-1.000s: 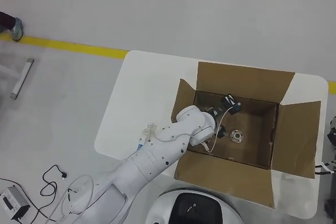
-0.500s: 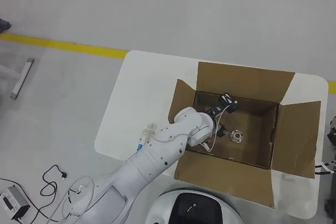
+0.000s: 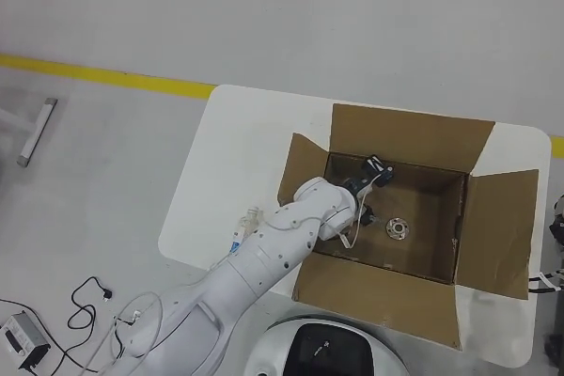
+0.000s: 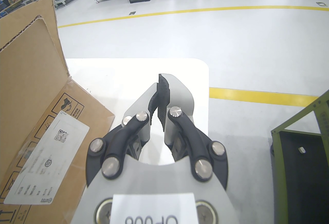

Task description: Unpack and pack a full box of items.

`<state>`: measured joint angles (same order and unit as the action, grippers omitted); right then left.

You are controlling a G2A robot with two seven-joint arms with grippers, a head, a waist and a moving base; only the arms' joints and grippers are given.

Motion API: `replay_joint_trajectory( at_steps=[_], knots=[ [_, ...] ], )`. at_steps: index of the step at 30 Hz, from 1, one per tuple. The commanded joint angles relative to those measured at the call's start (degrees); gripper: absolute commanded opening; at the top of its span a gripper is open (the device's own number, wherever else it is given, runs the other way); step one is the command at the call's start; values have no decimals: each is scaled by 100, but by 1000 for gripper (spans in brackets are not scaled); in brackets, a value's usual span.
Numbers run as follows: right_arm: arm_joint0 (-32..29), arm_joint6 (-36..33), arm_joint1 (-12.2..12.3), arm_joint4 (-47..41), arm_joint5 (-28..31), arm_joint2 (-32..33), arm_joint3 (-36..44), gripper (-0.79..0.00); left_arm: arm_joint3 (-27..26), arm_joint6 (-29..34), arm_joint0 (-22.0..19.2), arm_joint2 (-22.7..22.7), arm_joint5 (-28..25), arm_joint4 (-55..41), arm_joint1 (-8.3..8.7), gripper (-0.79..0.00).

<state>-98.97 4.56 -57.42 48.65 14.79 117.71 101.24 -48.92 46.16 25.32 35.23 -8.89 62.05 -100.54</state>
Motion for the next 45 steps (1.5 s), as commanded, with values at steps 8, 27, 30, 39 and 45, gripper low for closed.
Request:
replay_joint_trajectory(
  at_steps=[8, 27, 30, 39, 45],
  knots=[
    [0, 0, 0, 0, 0, 0, 0, -785, 543, -178, -188, -110, -95, -54, -215, 0],
    [0, 0, 0, 0, 0, 0, 0, -785, 1190, -234, -367, -156, -146, -109, -533, -449],
    [0, 0, 0, 0, 0, 0, 0, -785, 1228, -233, -375, -139, -124, -104, -561, -600],
    [0, 0, 0, 0, 0, 0, 0, -785, 1051, -144, -366, -68, -77, 9, -588, -785],
    [0, 0, 0, 0, 0, 0, 0, -785, 276, 39, -209, 171, 58, 46, -487, -785]
  ],
)
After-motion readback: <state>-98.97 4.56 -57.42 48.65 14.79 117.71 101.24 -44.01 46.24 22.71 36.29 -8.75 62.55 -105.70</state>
